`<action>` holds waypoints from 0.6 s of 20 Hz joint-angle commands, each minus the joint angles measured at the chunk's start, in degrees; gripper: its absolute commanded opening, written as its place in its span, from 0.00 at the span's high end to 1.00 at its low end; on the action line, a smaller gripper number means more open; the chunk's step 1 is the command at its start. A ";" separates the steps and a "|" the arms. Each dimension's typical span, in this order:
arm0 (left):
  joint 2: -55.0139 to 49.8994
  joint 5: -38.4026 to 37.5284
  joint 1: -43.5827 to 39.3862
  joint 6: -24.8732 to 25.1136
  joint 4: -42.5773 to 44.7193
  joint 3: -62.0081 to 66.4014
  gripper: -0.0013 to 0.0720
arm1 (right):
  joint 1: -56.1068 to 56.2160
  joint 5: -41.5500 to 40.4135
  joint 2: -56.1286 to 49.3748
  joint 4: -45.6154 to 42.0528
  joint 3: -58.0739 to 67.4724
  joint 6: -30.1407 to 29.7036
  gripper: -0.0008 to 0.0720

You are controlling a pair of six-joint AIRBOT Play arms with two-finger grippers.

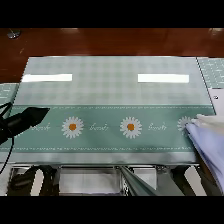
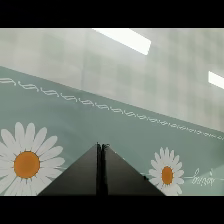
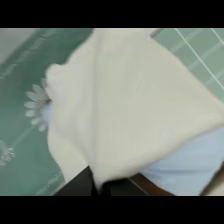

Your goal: Fold the shirts.

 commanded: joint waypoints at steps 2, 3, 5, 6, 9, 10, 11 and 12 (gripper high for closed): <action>0.04 0.48 0.00 -0.02 -0.15 0.00 0.93 | -6.16 0.31 15.54 -17.88 -24.04 5.88 0.78; 0.04 0.57 0.00 -0.02 -0.15 0.00 0.93 | -6.16 0.15 16.57 -20.09 -26.64 6.93 0.33; 0.00 0.79 0.00 -0.02 -0.39 0.00 0.93 | -6.12 -1.11 14.64 -18.14 -27.21 6.67 0.12; -0.22 1.81 0.00 0.00 -1.31 0.04 0.93 | -6.10 -2.01 12.09 -16.00 -25.40 5.64 0.12; -5.31 6.62 0.00 3.17 -8.81 4.81 0.93 | -6.10 -6.05 1.84 -0.24 -11.45 4.00 0.15; -9.51 5.53 -0.11 5.64 -10.99 9.57 0.93 | -6.08 -8.24 -1.42 9.29 -5.79 4.79 0.25; -14.19 3.89 -0.81 7.17 -12.57 15.04 0.93 | -4.92 -11.23 -4.42 19.45 -0.70 5.40 0.49; -19.52 2.62 -2.47 7.52 -13.60 21.75 0.93 | -1.46 -15.04 -7.37 27.47 3.96 5.20 0.70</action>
